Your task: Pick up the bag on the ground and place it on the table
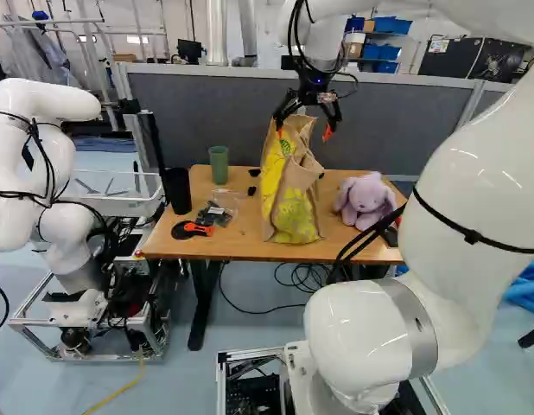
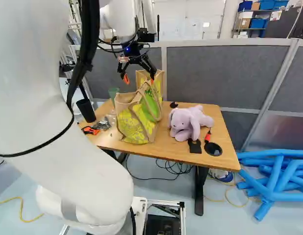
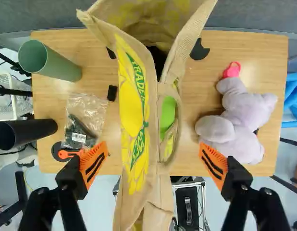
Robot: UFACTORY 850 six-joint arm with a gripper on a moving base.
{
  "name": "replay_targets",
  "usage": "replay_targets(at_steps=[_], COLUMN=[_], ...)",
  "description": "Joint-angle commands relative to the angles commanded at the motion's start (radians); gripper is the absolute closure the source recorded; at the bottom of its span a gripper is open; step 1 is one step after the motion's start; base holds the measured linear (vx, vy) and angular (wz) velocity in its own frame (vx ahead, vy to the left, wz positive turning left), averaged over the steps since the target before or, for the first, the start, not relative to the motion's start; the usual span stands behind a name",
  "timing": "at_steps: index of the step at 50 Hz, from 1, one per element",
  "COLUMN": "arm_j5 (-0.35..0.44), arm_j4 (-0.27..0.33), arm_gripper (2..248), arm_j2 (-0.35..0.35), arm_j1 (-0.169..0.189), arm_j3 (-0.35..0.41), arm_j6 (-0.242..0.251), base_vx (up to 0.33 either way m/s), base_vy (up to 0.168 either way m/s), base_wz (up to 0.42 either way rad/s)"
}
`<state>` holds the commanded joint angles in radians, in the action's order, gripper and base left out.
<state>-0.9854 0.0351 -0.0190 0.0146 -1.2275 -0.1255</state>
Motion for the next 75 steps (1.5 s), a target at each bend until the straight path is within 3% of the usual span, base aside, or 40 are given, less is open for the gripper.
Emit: replay_targets(at_steps=[19, 47, 75], arm_j5=[-0.077, -0.081, -0.081], arm_j4=[0.000, 0.000, 0.000], arm_gripper=[3, 3, 3], arm_j2=[-0.022, -0.025, -0.025], arm_j1=[0.000, 0.000, 0.000], arm_j3=[-0.033, -0.035, -0.035], arm_j6=[0.000, 0.000, 0.000], base_vx=[0.000, -0.008, -0.132], base_vy=[0.000, 0.000, 0.012], base_wz=[0.000, 0.000, 0.013])
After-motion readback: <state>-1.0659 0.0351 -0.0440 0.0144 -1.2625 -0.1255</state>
